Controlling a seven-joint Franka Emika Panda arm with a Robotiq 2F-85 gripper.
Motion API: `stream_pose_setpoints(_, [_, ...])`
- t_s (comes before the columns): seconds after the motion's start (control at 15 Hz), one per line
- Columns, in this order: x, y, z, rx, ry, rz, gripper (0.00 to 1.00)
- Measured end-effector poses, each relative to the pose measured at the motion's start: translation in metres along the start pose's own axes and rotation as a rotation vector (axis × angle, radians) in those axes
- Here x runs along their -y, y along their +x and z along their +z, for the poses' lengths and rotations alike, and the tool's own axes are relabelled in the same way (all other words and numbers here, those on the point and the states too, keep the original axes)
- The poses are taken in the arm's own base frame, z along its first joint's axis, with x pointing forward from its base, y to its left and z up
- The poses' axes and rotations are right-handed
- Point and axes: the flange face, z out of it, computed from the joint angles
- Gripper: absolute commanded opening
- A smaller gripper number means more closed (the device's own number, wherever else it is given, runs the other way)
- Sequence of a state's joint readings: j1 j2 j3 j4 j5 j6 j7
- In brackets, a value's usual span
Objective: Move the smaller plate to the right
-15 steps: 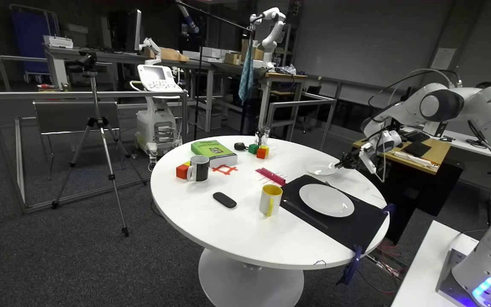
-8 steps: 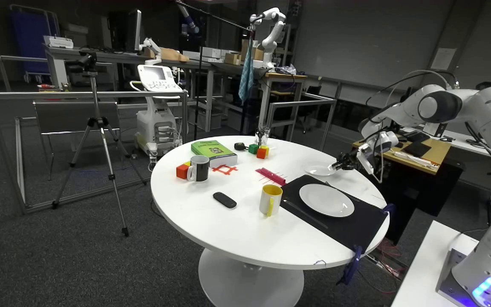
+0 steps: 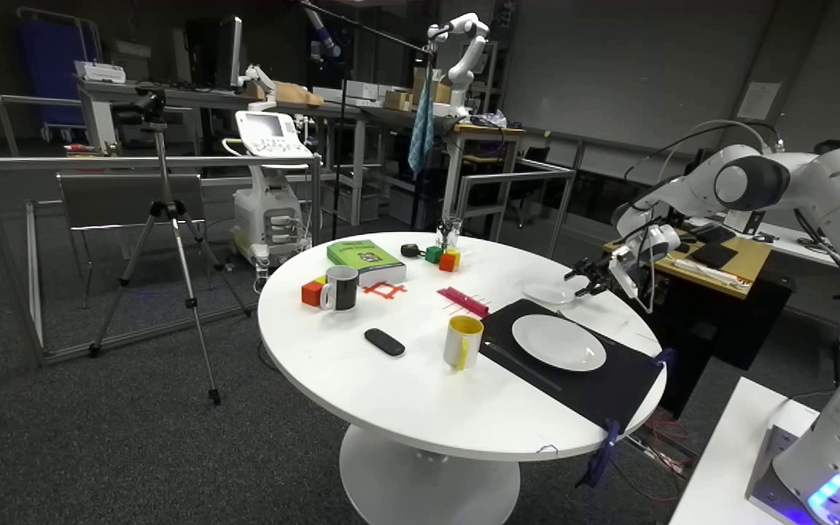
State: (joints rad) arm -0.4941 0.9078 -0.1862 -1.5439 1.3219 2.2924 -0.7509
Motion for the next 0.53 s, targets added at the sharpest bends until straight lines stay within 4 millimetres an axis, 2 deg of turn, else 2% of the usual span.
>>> stream_pose_setpoints(0.27, [0.009,0.005,-0.007,-0.012,0.007,-0.010,1.00])
stream_pose_setpoints(0.53, [0.032,0.017,-0.027,-0.044,0.023,-0.039,1.00])
